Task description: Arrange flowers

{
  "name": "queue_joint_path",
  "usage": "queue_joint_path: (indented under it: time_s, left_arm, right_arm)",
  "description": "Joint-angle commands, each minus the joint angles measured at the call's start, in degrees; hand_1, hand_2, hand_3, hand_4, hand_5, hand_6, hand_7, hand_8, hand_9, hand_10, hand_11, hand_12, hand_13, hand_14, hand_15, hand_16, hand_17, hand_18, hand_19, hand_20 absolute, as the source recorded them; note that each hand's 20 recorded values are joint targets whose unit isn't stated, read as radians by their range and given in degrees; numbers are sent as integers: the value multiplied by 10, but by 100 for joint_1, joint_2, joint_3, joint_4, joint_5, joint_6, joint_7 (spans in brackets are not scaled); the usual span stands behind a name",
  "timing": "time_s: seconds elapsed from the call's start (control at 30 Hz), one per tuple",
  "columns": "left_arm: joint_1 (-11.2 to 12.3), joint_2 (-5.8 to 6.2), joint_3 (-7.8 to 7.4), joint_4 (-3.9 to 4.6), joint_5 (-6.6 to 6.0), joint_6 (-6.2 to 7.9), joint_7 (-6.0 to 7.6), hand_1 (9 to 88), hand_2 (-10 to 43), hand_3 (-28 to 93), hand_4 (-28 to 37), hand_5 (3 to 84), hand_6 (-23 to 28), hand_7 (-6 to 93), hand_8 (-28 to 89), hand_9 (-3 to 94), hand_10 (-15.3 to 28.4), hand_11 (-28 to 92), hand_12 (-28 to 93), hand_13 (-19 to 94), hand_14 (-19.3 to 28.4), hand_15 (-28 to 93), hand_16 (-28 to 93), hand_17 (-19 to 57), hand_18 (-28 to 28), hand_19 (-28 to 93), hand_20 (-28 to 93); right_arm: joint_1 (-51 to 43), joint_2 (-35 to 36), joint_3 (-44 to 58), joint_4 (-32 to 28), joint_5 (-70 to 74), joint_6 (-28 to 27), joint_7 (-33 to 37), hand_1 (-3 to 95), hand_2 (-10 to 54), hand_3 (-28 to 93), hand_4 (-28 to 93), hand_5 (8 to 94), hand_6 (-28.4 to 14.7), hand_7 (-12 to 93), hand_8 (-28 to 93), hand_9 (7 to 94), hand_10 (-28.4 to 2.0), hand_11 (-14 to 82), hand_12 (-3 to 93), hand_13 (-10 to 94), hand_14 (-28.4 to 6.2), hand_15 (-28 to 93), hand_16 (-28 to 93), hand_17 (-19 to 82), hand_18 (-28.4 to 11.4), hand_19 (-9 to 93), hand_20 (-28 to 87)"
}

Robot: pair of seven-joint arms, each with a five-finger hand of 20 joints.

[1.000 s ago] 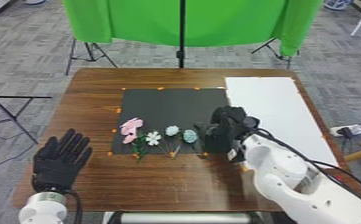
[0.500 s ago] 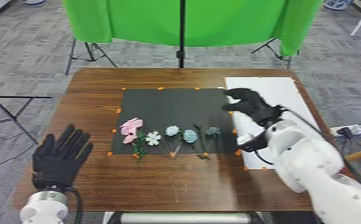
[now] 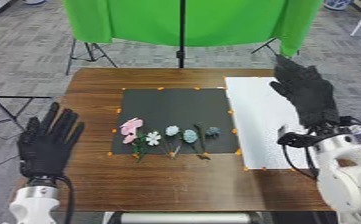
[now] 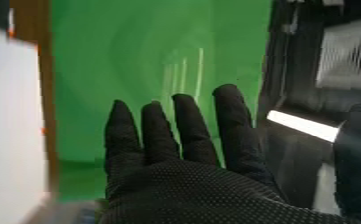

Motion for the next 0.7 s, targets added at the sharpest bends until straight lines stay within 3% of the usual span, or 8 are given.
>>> queue_joint_path:
  time_s: [0.03, 0.1, 0.43, 0.63, 0.7]
  left_arm:
    - [-27, 51, -170, -28, -56, -56, 255, 203, 173, 745, -283, 372, 15, 66, -99, 307, 80, 74, 61, 210, 53, 80, -60, -19, 106, 168, 127]
    - [-42, 62, -188, -32, -40, -101, 260, 205, 171, 745, -283, 376, 12, 68, -100, 305, 75, 73, 58, 206, 47, 75, -60, -19, 104, 165, 128]
    - [-51, 71, -197, -53, -130, -36, 287, 218, 157, 751, -283, 378, 20, 66, -99, 301, 70, 79, 46, 204, 43, 72, -64, -16, 101, 157, 130]
    - [-68, 55, -166, -39, -250, -33, 297, 222, 154, 755, -283, 379, 25, 65, -97, 302, 72, 80, 44, 204, 48, 75, -63, -18, 102, 160, 131]
    - [-62, 52, -168, -32, -219, -61, 274, 222, 154, 756, -283, 380, 25, 65, -96, 303, 74, 82, 44, 205, 49, 77, -63, -18, 102, 160, 132]
  right_arm:
    - [-616, -132, 262, -204, 835, -168, -175, 22, 146, 715, -283, 344, -22, 52, -89, 304, -121, 11, 74, 207, -100, -10, 152, 113, -86, 108, 128]
    - [-690, -139, 319, -242, 819, -148, -193, 24, 146, 717, -283, 349, -21, 53, -90, 309, -120, 13, 74, 207, -100, -8, 149, 113, -86, 108, 129]
    - [-718, -155, 350, -256, 876, -222, -79, 34, 142, 745, -283, 374, -46, 48, -93, 320, -125, 17, 73, 210, -98, 1, 136, 114, -85, 109, 133]
    - [-753, -143, 439, -297, 873, -250, -88, 38, 145, 748, -283, 376, -50, 45, -91, 321, -126, 18, 73, 210, -98, 6, 128, 114, -86, 109, 135]
    - [-764, -119, 446, -293, 915, -221, -111, 40, 145, 750, -283, 378, -50, 46, -90, 322, -126, 18, 73, 210, -98, 8, 126, 113, -86, 111, 135]
